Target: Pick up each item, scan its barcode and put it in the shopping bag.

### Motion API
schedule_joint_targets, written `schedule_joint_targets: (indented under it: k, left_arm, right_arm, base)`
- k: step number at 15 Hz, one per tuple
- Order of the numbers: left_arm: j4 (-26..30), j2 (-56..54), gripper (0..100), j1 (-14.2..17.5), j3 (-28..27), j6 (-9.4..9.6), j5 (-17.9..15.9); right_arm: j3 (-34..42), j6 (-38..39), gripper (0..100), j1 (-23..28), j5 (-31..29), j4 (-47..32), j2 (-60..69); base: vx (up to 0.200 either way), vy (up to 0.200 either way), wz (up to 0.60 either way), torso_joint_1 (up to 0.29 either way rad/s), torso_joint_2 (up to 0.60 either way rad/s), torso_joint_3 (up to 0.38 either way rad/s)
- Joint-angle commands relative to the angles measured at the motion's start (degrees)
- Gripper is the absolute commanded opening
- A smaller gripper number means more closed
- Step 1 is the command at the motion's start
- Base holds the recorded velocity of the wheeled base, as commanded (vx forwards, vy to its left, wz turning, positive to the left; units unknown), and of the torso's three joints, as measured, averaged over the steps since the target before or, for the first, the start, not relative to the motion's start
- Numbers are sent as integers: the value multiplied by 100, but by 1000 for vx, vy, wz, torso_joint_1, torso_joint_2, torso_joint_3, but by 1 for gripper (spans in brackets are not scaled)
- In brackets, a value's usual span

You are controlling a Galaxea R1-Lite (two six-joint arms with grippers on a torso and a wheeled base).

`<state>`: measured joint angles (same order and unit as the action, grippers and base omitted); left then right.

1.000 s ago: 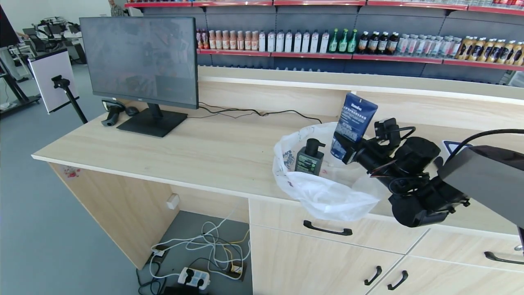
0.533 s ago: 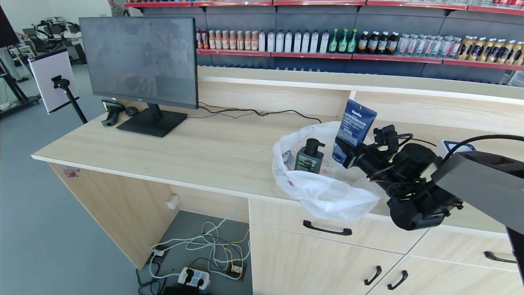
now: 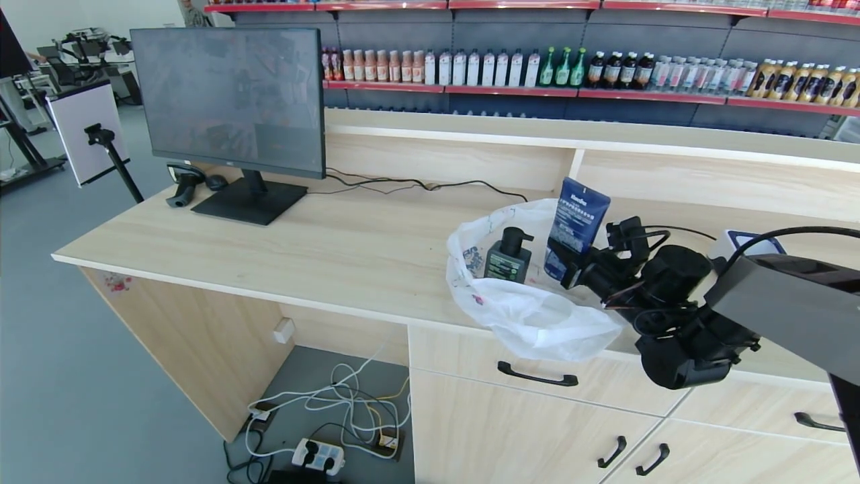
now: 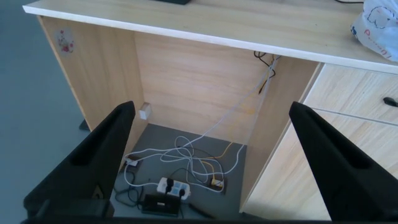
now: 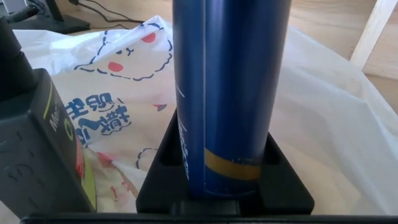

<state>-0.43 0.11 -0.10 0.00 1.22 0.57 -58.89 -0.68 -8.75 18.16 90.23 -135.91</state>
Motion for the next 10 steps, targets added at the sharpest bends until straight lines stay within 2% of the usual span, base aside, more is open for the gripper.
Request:
schedule_joint_targets:
  k: [1, 6, 7, 10]
  left_arm:
    - [-1, -2, 100, 1, 0, 1, 4]
    - [-1, -2, 100, 1, 0, 1, 4]
    - [-1, -2, 100, 1, 0, 1, 4]
    - [-1, -2, 100, 1, 0, 1, 4]
  right_arm:
    - [53, -28, 0, -12, 3, -23, 39]
    - [106, -64, 0, -92, 3, -23, 21]
    - [88, -64, 100, -100, -32, -23, 30]
    - [124, -20, 100, -135, -234, -23, 56]
  base:
    - [0, 0, 0, 0, 0, 0]
    - [0, 0, 0, 0, 0, 0]
    - [0, 0, 0, 0, 0, 0]
    - [0, 0, 0, 0, 0, 0]
